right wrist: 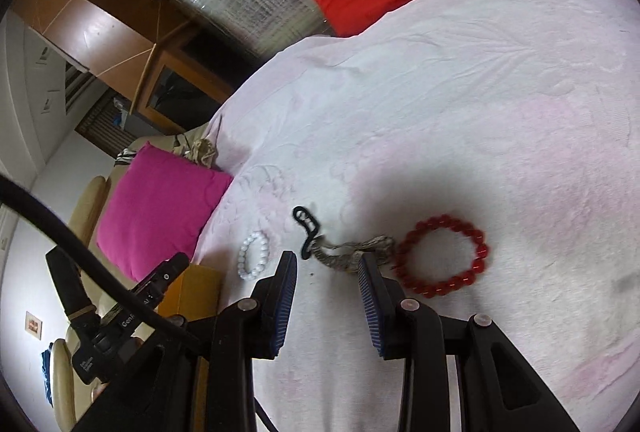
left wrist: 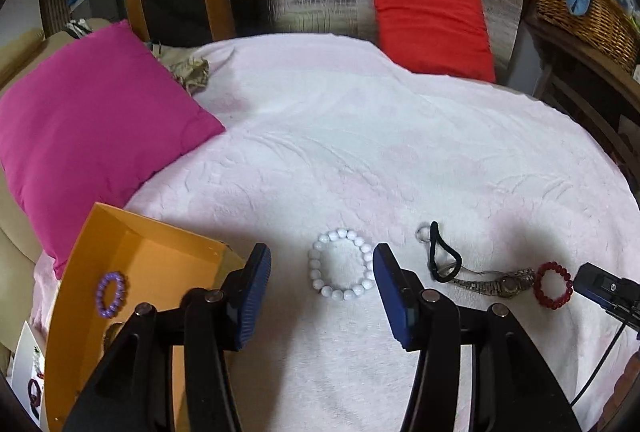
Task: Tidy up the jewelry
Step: 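Move the left tool to the white bead bracelet while the right tool approaches the silver watch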
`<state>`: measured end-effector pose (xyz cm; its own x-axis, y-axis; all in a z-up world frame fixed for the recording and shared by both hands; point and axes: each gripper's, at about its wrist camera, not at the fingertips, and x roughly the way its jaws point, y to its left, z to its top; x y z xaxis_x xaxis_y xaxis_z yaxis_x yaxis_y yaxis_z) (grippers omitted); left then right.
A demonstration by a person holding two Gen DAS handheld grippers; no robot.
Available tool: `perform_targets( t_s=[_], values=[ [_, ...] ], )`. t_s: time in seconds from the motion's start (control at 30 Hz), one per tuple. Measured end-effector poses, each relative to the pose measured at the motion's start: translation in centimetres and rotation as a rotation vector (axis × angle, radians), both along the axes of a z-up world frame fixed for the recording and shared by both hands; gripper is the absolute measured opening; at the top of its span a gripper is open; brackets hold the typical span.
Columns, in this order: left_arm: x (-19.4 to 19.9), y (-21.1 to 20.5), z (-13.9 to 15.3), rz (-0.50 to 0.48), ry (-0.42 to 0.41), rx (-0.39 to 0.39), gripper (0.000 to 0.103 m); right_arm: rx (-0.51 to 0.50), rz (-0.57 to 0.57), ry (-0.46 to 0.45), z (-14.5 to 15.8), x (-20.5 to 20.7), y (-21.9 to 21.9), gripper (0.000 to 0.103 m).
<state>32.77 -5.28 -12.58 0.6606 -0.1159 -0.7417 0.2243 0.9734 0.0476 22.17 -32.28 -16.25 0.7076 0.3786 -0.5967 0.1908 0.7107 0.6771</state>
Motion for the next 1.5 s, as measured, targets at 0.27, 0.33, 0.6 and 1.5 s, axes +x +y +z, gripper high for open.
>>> perform_targets(
  t_s=[0.27,0.33,0.6,1.5],
  values=[
    [1.0,0.3,-1.5,0.023,0.063,0.007,0.054,0.019,-0.021,0.023,-0.9,-0.6,-1.4,0.035],
    [1.1,0.6,-1.7,0.031,0.069,0.011,0.054,0.021,-0.022,0.021,-0.9,-0.6,-1.5,0.035],
    [2.0,3.0,-2.4,0.067,0.112,-0.029,0.054,0.038,-0.012,0.01,-0.6,-0.7,-1.1,0.039],
    [0.1,-5.2,-4.1,-0.176,0.114,0.021,0.054,-0.018,-0.102,0.114,-2.5,-1.2,-6.1,0.043]
  ],
)
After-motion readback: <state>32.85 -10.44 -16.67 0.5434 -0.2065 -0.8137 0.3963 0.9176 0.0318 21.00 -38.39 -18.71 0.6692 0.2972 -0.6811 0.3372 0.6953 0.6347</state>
